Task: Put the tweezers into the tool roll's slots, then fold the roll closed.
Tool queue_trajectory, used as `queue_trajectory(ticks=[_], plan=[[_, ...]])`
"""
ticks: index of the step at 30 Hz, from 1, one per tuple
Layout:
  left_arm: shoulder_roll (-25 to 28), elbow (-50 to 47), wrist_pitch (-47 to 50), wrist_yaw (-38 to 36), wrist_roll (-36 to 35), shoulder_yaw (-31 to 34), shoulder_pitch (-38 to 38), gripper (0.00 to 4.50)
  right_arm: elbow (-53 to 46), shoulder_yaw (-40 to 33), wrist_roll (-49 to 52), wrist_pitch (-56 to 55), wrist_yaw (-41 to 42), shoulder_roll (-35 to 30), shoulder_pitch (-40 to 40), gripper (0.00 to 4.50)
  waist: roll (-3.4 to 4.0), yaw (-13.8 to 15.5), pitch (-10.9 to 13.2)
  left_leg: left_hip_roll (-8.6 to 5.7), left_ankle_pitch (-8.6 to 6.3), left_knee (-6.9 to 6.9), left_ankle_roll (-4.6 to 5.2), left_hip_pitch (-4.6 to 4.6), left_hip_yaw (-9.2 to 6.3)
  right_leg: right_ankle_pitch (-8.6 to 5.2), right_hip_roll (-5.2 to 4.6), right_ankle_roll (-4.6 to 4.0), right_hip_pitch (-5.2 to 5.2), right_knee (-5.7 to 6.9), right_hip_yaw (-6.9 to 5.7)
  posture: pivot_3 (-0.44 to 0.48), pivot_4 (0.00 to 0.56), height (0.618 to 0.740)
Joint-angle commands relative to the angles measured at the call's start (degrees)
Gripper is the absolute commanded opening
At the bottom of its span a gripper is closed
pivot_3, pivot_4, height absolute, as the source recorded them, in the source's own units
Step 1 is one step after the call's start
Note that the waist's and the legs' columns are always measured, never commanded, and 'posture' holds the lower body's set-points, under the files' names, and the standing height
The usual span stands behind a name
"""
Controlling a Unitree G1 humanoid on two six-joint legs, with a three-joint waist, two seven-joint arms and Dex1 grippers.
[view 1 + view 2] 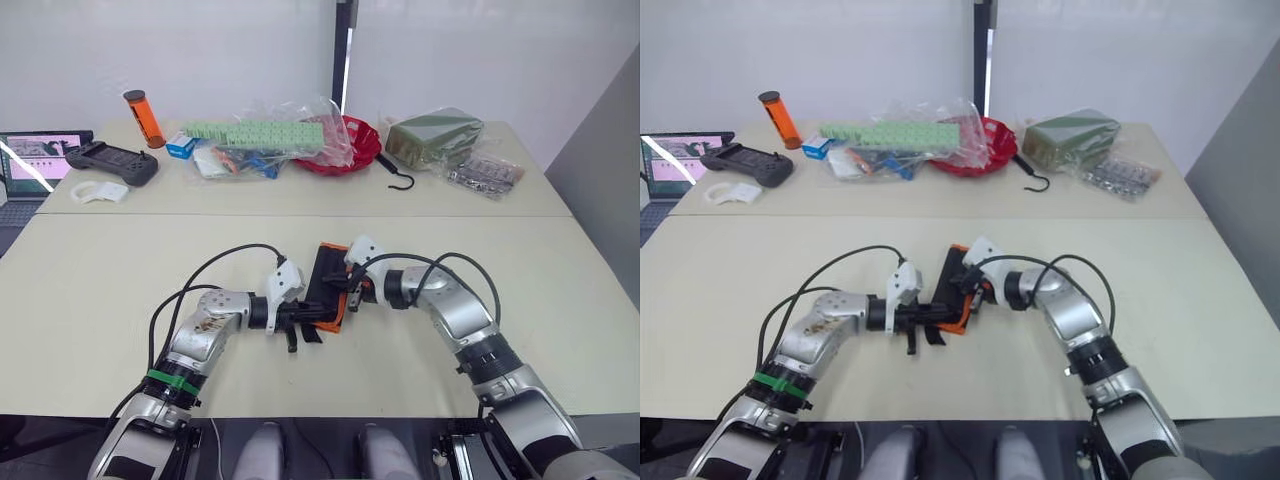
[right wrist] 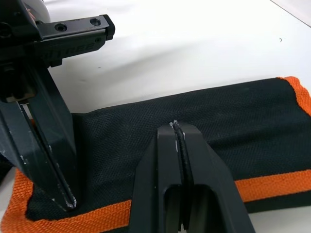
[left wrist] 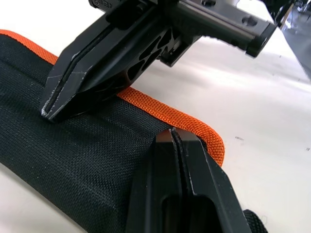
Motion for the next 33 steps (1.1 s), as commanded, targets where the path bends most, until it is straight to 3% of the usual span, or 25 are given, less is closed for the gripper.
queue_trajectory(ticks=[1,12,19,33], plan=[[1.40,4.09,0.57,-0.28,3.60,-2.23,3.10,0.06,-0.43,-3.09,2.85,-1.26,1.25,0.69,2.70,0.00,0.00,-0.14,0.00,0.01,0.00,-0.09,0.00,0.19,0.00,-0.16,0.00,0.27,0.21,-0.08,0.00,0.000,0.150,0.740],[2.25,2.95,0.89,-0.90,3.15,-1.23,3.72,0.06,4.35,-2.46,2.77,-3.19,2.41,4.38,3.07,0.00,0.02,-0.67,0.01,0.07,0.00,-0.26,0.00,0.25,0.00,-0.19,0.03,0.24,0.19,-0.09,0.00,0.000,0.150,0.740],[2.80,0.93,1.10,-0.67,2.62,-0.64,6.03,0.06,19.57,-5.40,-1.59,-8.34,-6.67,6.43,-1.17,0.00,0.08,-1.15,-0.07,0.13,0.00,-0.33,0.00,0.68,0.02,-0.22,0.08,0.22,0.46,-0.05,0.03,0.000,0.150,0.740],[3.79,-1.24,2.20,-0.06,2.10,0.21,9.05,0.06,40.65,-11.03,-1.90,-16.23,-14.87,9.97,-11.42,0.00,0.37,-1.72,-0.40,0.09,-0.04,-0.64,0.01,0.91,0.06,-0.33,0.05,-0.07,0.52,-0.03,0.11,0.000,0.150,0.740]])
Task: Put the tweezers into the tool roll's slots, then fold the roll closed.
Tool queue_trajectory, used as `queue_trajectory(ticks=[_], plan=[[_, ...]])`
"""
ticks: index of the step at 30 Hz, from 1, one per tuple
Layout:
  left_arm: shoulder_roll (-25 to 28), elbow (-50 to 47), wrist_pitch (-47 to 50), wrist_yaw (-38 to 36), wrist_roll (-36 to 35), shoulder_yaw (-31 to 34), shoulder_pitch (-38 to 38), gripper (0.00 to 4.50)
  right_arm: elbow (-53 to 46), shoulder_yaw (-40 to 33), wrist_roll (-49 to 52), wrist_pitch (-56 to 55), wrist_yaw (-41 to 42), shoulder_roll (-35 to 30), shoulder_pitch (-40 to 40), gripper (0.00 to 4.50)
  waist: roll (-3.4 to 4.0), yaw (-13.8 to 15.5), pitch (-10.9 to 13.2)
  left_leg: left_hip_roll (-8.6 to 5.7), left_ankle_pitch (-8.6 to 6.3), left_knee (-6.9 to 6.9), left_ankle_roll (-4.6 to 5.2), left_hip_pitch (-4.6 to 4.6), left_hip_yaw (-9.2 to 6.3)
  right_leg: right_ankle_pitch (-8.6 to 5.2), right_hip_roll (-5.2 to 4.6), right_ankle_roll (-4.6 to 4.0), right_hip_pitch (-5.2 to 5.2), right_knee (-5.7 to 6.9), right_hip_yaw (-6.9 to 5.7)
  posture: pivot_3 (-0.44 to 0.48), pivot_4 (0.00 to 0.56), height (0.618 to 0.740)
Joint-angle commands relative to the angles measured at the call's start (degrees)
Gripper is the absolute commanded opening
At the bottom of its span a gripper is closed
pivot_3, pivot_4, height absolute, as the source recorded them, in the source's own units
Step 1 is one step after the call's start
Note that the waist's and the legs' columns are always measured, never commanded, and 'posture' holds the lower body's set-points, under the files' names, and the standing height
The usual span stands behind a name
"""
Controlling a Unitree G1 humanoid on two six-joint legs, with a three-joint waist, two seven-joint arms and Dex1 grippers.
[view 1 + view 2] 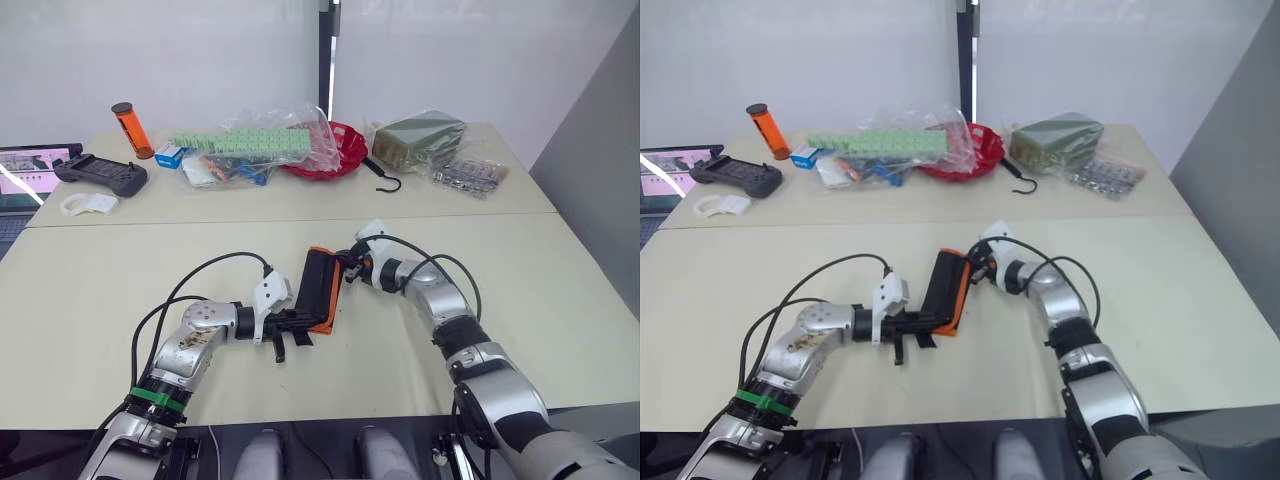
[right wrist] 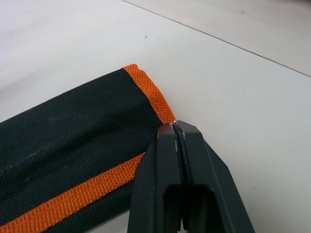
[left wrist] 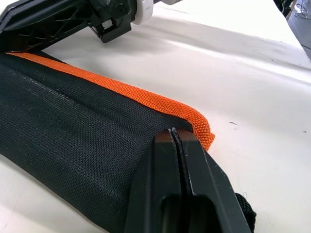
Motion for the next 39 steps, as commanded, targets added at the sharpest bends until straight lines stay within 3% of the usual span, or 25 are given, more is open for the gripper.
queue_trajectory(ticks=[1,6,12,20,24,30,37,38,39], plan=[[0.85,3.19,3.22,-0.24,2.00,-2.08,2.59,0.06,5.05,-1.41,-1.37,-1.67,-1.59,0.55,0.86,0.00,-0.01,-0.18,0.00,0.01,0.00,0.00,0.00,0.00,0.00,-0.05,0.01,0.07,0.00,0.00,0.00,0.000,0.150,0.740],[0.58,2.20,2.99,-0.75,0.54,-1.04,2.86,0.06,0.20,-4.21,0.91,-6.99,1.34,0.76,2.50,0.00,0.04,-0.24,0.02,0.00,0.00,-0.01,0.00,-0.06,0.00,-0.11,0.00,0.15,-0.04,-0.01,0.01,0.000,0.150,0.740],[0.02,-1.33,3.26,-2.32,-4.76,2.23,3.31,0.06,-11.33,-6.19,3.65,-5.56,5.89,-0.84,5.26,0.00,0.15,-0.24,0.11,-0.02,0.00,-0.01,0.00,-0.67,-0.01,0.07,-0.01,-0.14,-0.57,-0.02,0.01,0.000,0.150,0.740],[1.84,-5.21,12.05,4.13,-18.05,19.45,2.45,0.06,-33.59,-8.83,11.79,6.55,12.01,-7.28,13.02,0.00,0.10,-0.18,0.42,0.00,0.01,0.25,0.01,-1.90,-0.10,0.11,0.04,-0.20,-1.95,0.51,-0.03,0.000,0.150,0.740],[4.26,-7.50,15.15,7.46,-21.22,26.03,2.06,0.06,-39.90,-9.94,14.26,12.14,13.50,-11.78,16.94,0.00,-0.03,0.17,0.76,-0.06,0.02,0.41,0.00,-2.02,-0.09,0.11,-0.02,-0.19,-1.97,0.48,-0.02,0.000,0.150,0.740],[12.69,-8.98,11.60,8.54,-15.15,29.27,6.93,1.86,-42.50,-12.19,13.63,13.28,13.03,-17.71,21.61,1.87,-0.13,0.66,0.97,-0.07,0.02,0.36,-0.01,-2.01,-0.03,0.12,-0.05,-0.19,-1.99,0.43,0.02,0.000,0.150,0.740],[20.31,-2.74,3.92,12.57,-7.48,36.13,12.92,4.17,-44.18,-20.38,15.31,9.50,10.24,-20.29,28.95,4.27,-0.21,1.10,1.27,-0.05,0.03,0.35,-0.03,-2.04,-0.02,0.13,-0.05,-0.22,-2.04,0.41,0.01,0.000,0.150,0.740],[20.45,-1.40,3.12,13.17,-7.52,38.20,14.25,4.46,-44.44,-21.54,15.19,8.42,10.21,-20.94,30.51,4.49,-0.21,1.19,1.28,-0.05,0.03,0.34,-0.03,-2.04,-0.01,0.13,-0.07,-0.22,-2.03,0.38,0.02,0.000,0.150,0.740],[20.52,-0.39,2.03,13.00,-7.57,39.94,15.81,4.46,-44.66,-22.69,15.14,7.71,9.79,-21.26,31.88,4.49,-0.21,1.20,1.28,-0.07,0.03,0.33,-0.03,-2.07,0.00,0.13,-0.10,-0.21,-2.04,0.37,0.02,0.000,0.150,0.740]])
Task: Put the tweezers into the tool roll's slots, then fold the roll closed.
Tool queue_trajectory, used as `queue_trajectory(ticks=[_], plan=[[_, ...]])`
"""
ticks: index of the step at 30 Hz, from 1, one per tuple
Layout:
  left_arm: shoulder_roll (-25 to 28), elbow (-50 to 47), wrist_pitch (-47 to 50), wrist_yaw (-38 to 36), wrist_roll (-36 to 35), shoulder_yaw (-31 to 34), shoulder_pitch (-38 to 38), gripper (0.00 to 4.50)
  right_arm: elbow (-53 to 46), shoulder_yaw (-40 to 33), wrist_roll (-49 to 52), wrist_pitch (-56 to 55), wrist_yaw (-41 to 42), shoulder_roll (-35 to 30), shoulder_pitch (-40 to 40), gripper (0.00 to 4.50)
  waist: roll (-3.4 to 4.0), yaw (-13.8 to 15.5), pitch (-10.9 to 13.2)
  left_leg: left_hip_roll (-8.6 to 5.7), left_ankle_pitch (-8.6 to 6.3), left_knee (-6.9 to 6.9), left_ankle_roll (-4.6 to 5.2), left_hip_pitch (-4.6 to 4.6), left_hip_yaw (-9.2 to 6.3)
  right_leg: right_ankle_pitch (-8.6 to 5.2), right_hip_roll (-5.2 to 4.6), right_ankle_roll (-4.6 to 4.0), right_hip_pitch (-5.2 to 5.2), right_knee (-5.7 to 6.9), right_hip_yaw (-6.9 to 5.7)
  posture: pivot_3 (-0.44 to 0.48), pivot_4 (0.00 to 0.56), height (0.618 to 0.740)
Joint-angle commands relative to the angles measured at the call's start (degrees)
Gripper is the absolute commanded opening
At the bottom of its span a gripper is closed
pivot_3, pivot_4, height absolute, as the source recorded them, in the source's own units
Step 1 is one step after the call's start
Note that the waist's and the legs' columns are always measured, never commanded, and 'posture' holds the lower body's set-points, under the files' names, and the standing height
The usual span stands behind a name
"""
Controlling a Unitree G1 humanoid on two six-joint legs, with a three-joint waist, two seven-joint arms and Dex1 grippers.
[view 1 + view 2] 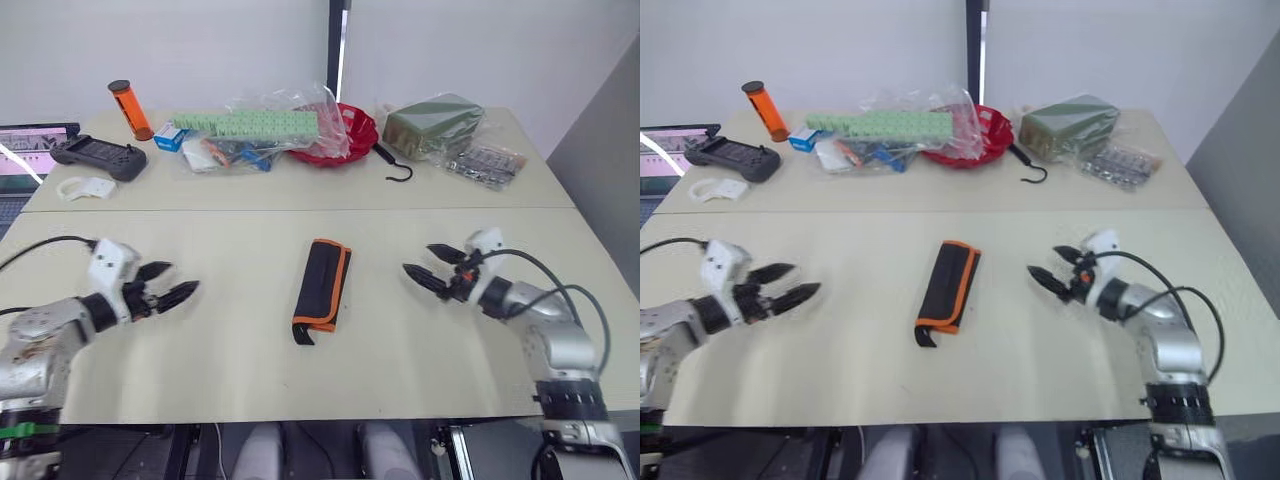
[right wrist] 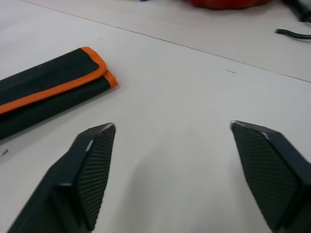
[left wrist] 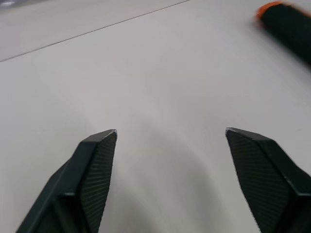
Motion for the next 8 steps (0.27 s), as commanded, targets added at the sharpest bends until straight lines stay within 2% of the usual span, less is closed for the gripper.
queue_trajectory(ticks=[1,8], plan=[[0.61,2.75,-4.30,1.07,0.46,6.40,3.71,4.46,-2.91,-5.24,1.08,-3.44,-1.22,-1.54,3.28,4.49,0.00,0.00,0.00,0.00,0.00,0.00,0.00,0.00,0.00,0.00,-0.01,0.00,0.00,-0.01,0.00,0.000,0.150,0.740],[-0.82,2.13,-1.48,2.02,-3.66,12.16,8.54,4.46,-2.34,-9.46,0.78,-5.33,-3.33,-1.92,8.31,4.49,-0.05,0.06,0.03,0.05,0.01,0.05,-0.01,0.07,0.03,0.03,0.02,-0.05,0.03,0.06,-0.01,0.000,0.150,0.740]])
